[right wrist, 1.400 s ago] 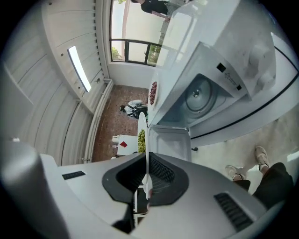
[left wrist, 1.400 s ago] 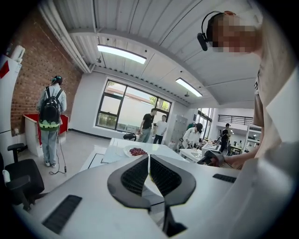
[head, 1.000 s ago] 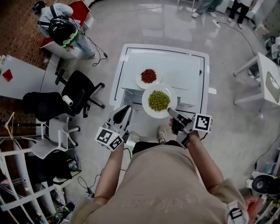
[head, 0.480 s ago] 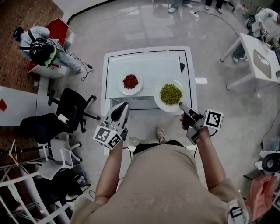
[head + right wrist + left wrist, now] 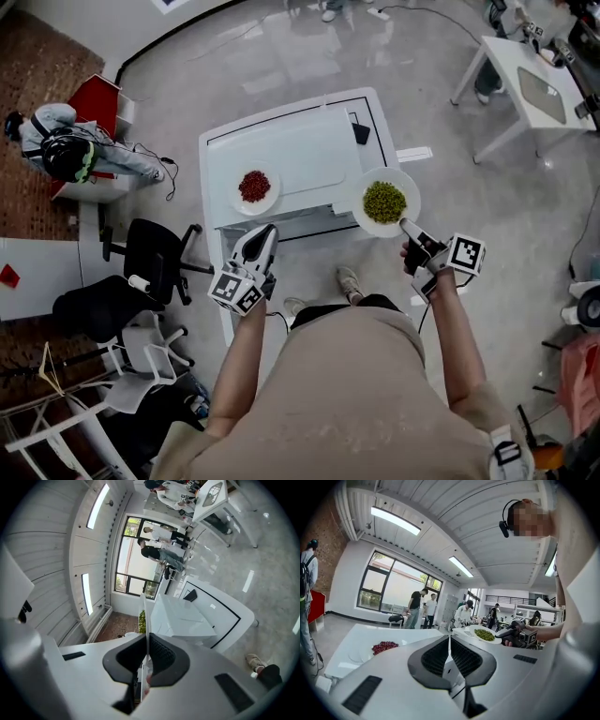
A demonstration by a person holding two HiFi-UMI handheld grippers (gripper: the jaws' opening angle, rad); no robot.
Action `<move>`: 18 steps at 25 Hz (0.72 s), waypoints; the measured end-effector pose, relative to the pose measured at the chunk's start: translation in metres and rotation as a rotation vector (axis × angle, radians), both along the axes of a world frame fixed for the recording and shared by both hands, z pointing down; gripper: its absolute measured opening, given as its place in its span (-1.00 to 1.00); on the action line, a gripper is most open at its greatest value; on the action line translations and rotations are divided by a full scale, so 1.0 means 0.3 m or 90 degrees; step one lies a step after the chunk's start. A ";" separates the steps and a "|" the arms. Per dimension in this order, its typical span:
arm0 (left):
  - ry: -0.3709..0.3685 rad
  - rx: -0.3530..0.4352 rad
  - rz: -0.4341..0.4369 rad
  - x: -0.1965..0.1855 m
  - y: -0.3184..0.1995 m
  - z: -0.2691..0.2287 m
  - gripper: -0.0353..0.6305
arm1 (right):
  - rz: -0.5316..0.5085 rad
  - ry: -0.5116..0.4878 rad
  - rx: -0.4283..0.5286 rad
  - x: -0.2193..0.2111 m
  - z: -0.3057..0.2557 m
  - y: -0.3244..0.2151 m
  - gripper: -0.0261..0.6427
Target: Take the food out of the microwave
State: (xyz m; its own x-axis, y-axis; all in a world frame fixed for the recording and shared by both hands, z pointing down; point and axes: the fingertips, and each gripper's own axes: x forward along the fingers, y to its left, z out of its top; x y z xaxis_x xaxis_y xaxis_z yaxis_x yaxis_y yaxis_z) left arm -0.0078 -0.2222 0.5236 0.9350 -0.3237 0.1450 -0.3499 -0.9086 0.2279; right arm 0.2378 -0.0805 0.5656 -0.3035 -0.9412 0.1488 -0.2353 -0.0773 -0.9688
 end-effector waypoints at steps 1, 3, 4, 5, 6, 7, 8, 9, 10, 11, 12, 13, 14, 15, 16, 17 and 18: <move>-0.009 -0.006 0.002 0.006 0.003 0.029 -0.88 | 0.009 -0.001 -0.002 0.015 0.024 0.022 -0.87; -0.028 -0.019 0.004 0.013 0.009 0.084 -0.88 | 0.023 0.005 -0.007 0.045 0.075 0.065 -0.87; -0.037 -0.025 0.006 0.015 0.012 0.110 -0.88 | 0.030 0.007 -0.012 0.059 0.104 0.085 -0.87; -0.045 -0.030 0.009 0.017 0.015 0.136 -0.88 | 0.038 0.005 -0.017 0.073 0.135 0.103 -0.87; -0.051 -0.038 0.014 0.018 0.021 0.166 -0.88 | 0.046 0.002 -0.023 0.085 0.167 0.122 -0.87; -0.056 -0.048 0.020 0.018 0.028 0.199 -0.88 | 0.054 -0.003 -0.028 0.097 0.199 0.141 -0.87; -0.061 -0.061 0.024 0.016 0.035 0.234 -0.88 | 0.063 -0.009 -0.033 0.106 0.230 0.159 -0.87; -0.065 -0.075 0.026 0.014 0.041 0.268 -0.88 | 0.071 -0.015 -0.038 0.113 0.259 0.176 -0.87; -0.071 -0.088 0.026 0.012 0.045 0.301 -0.88 | 0.077 -0.020 -0.042 0.118 0.284 0.191 -0.87; -0.078 -0.098 0.025 0.009 0.049 0.331 -0.88 | 0.083 -0.025 -0.044 0.122 0.306 0.205 -0.87; -0.088 -0.105 0.023 0.007 0.052 0.360 -0.88 | 0.087 -0.028 -0.045 0.124 0.325 0.218 -0.87; -0.099 -0.112 0.021 0.005 0.055 0.386 -0.88 | 0.090 -0.031 -0.046 0.124 0.345 0.231 -0.87; -0.109 -0.117 0.020 0.002 0.058 0.411 -0.88 | 0.092 -0.032 -0.051 0.124 0.369 0.244 -0.87; -0.118 -0.122 0.019 0.001 0.062 0.434 -0.88 | 0.094 -0.034 -0.060 0.123 0.398 0.258 -0.87; -0.126 -0.127 0.019 0.000 0.066 0.456 -0.88 | 0.096 -0.033 -0.069 0.124 0.427 0.269 -0.87; -0.134 -0.131 0.020 0.000 0.070 0.477 -0.88 | 0.096 -0.030 -0.072 0.126 0.451 0.276 -0.87; -0.140 -0.134 0.022 -0.001 0.076 0.497 -0.88 | 0.097 -0.029 -0.074 0.127 0.474 0.283 -0.87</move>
